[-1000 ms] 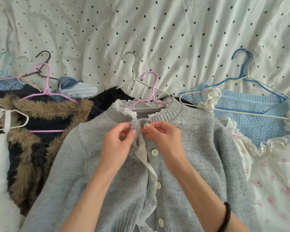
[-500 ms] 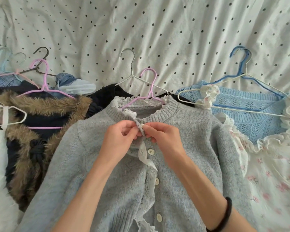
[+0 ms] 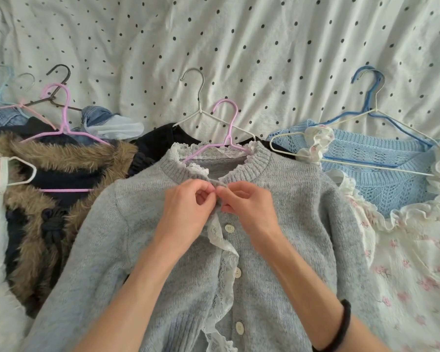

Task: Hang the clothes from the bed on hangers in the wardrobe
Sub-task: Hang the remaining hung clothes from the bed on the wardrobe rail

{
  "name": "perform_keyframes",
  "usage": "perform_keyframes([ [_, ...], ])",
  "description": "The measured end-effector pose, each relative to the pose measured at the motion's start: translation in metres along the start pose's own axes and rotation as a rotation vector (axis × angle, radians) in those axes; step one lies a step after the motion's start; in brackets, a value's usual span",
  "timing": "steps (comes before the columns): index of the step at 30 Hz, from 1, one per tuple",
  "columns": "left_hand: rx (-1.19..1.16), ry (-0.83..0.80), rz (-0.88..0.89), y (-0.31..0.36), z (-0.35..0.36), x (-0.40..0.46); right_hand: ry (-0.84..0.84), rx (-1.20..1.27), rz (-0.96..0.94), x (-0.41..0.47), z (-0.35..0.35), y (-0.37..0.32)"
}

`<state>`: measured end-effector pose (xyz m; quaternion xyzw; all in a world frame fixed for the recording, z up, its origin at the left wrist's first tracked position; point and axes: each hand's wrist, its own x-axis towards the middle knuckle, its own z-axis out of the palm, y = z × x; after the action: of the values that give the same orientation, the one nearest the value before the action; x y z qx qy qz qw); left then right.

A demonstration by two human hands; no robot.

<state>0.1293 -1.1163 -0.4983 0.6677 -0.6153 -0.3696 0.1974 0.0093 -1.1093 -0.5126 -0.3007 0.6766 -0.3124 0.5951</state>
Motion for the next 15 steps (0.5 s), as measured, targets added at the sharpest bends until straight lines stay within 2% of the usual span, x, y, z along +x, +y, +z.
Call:
perform_keyframes([
  [4, -0.059, 0.008, -0.001, 0.0002, 0.0008, -0.0001, 0.028, 0.122, 0.026, 0.0015, -0.0004, -0.0005],
  [7, -0.115, -0.031, -0.064, -0.0019, 0.0022, 0.0002, 0.072, 0.087, 0.020, 0.0027, 0.0019, 0.0027],
  [13, -0.596, -0.145, -0.493, -0.0052, 0.0007, 0.0042, 0.076, -0.138, -0.179, 0.0026, 0.0014, 0.0081],
  [15, -0.696, -0.205, -0.576, -0.0048, -0.0015, 0.0069, 0.059, -0.228, -0.233, 0.0036, -0.0018, 0.0088],
])
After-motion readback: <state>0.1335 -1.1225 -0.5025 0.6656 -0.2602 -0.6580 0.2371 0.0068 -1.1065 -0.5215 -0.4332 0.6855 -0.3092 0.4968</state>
